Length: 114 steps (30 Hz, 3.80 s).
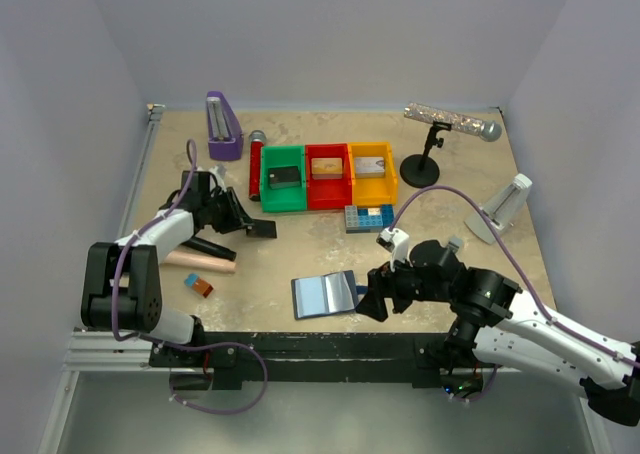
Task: Take the credit cards out of the card holder
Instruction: Place the credit card at the center of the board, then remove the credit card from the card holder.
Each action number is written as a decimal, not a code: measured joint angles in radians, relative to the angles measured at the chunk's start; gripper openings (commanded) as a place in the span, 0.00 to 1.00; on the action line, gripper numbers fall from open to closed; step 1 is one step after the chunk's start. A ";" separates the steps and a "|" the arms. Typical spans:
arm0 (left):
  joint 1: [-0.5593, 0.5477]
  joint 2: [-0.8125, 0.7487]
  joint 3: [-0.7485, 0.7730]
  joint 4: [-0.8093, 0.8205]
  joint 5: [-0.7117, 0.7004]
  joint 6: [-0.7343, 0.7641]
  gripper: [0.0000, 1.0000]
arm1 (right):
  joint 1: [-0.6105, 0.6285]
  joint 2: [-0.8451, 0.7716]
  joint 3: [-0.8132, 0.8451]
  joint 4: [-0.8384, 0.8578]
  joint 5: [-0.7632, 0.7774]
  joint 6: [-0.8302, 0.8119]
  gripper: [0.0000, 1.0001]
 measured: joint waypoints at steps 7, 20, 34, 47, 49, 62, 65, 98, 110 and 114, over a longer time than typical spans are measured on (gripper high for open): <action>0.000 -0.060 0.002 -0.030 -0.040 -0.004 0.45 | 0.000 0.000 -0.003 -0.005 0.003 0.001 0.78; -0.201 -0.611 -0.182 -0.056 -0.260 -0.102 0.47 | 0.000 0.056 -0.015 0.006 0.149 0.060 0.79; -0.864 -0.791 -0.395 -0.124 -0.570 -0.434 0.45 | -0.125 0.280 -0.117 0.089 0.190 0.174 0.79; -0.896 -0.799 -0.566 0.031 -0.541 -0.566 0.44 | -0.221 0.478 -0.146 0.233 0.108 0.220 0.56; -0.896 -0.800 -0.573 0.050 -0.535 -0.571 0.44 | -0.223 0.504 -0.146 0.246 0.101 0.220 0.50; -0.896 -0.729 -0.582 0.152 -0.505 -0.578 0.43 | -0.224 0.533 -0.147 0.295 0.068 0.205 0.00; -0.896 -0.728 -0.582 0.170 -0.505 -0.578 0.43 | -0.224 0.494 -0.147 0.273 0.072 0.198 0.00; -0.928 -0.370 -0.489 0.390 -0.431 -0.568 0.45 | -0.195 0.329 -0.169 0.165 0.026 0.182 0.00; -0.931 -0.307 -0.488 0.476 -0.409 -0.568 0.42 | -0.195 0.346 -0.169 0.165 0.023 0.175 0.00; -0.937 -0.289 -0.488 0.503 -0.395 -0.566 0.42 | -0.195 0.366 -0.169 0.165 0.022 0.174 0.00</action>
